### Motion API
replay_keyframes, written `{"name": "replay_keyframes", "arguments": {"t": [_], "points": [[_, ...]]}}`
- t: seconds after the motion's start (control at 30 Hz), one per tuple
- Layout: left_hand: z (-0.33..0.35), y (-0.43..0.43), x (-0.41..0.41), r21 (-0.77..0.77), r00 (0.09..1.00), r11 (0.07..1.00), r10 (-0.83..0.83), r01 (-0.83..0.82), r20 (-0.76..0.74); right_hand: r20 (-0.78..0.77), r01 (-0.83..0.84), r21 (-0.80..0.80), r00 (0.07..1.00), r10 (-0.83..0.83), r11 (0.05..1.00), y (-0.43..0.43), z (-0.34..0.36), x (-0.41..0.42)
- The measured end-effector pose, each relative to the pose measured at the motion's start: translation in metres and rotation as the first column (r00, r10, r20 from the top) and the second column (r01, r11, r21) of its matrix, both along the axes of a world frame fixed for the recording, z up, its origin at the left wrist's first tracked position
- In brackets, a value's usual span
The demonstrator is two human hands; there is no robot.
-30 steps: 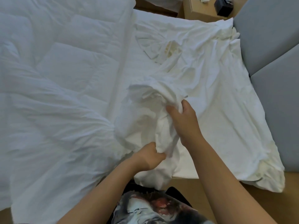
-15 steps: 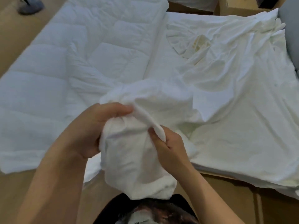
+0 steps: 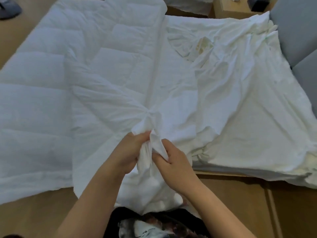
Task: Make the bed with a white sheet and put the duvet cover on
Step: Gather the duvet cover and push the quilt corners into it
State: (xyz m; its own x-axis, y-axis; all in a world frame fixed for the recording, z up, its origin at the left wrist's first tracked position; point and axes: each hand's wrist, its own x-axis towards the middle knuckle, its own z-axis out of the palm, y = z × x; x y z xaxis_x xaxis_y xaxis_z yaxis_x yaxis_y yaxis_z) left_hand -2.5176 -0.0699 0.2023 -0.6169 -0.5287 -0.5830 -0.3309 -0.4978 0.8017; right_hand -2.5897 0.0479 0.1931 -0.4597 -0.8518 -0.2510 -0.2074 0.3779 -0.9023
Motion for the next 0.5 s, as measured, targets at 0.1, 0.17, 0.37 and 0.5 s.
{"name": "replay_keyframes", "arguments": {"t": [0.1, 0.17, 0.37, 0.5], "points": [[0.003, -0.031, 0.017, 0.024, 0.997, 0.998, 0.060, -0.059, -0.042, 0.083, 0.178, -0.130, 0.982, -0.168, 0.975, -0.028, 0.001, 0.029], [0.001, -0.058, 0.037, 0.045, 0.995, 0.996, 0.085, -0.083, -0.051, 0.205, 0.395, -0.164, 0.910, -0.361, 0.904, -0.053, -0.002, 0.051], [-0.004, -0.136, 0.111, 0.357, 0.944, 0.874, -0.295, 0.330, -0.149, 0.407, 0.547, 0.147, 0.726, -0.554, 0.824, -0.138, -0.014, 0.122], [-0.008, -0.181, 0.133, 0.148, 0.920, 0.909, -0.376, 0.390, -0.113, 0.390, 0.643, 0.153, 0.658, -0.644, 0.750, -0.181, -0.012, 0.141]]}}
